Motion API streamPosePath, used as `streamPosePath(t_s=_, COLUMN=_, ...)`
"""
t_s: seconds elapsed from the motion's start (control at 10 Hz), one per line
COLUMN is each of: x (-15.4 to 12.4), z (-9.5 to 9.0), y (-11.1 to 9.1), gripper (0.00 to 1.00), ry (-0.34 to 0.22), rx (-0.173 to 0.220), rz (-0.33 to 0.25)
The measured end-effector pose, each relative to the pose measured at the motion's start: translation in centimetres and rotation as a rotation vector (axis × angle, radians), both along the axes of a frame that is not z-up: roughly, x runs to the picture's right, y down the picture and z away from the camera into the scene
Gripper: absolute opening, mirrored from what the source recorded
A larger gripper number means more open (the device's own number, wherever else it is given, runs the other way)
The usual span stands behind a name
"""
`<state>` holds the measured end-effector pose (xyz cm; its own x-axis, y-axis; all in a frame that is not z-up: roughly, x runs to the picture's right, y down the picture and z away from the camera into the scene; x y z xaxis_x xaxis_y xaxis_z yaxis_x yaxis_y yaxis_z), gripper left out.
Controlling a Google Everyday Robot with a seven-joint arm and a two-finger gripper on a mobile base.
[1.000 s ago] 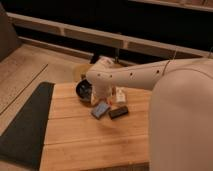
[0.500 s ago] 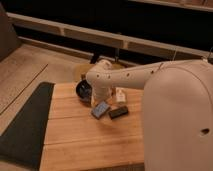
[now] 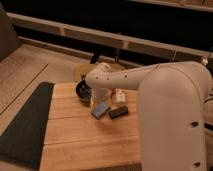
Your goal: Place the white sponge in the ceramic cup
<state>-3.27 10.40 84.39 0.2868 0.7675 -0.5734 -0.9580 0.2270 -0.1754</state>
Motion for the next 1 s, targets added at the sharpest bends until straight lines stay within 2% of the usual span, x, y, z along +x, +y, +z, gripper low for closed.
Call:
streamPosePath(t_s=0.4, x=-0.7, z=1.8, y=1.4, gripper=0.65, ry=-0.023, rx=-0.048, rz=-0.079)
streamPosePath(t_s=0.9, x=-2.0, z=4.0, y=4.1, gripper=0.65, ry=-0.095, rx=-0.162, rz=-0.175)
streamPosePath(t_s=1.0, x=-2.3, z=4.6, y=4.4, gripper=0.56, ry=-0.116, rx=-0.177, rz=-0.187)
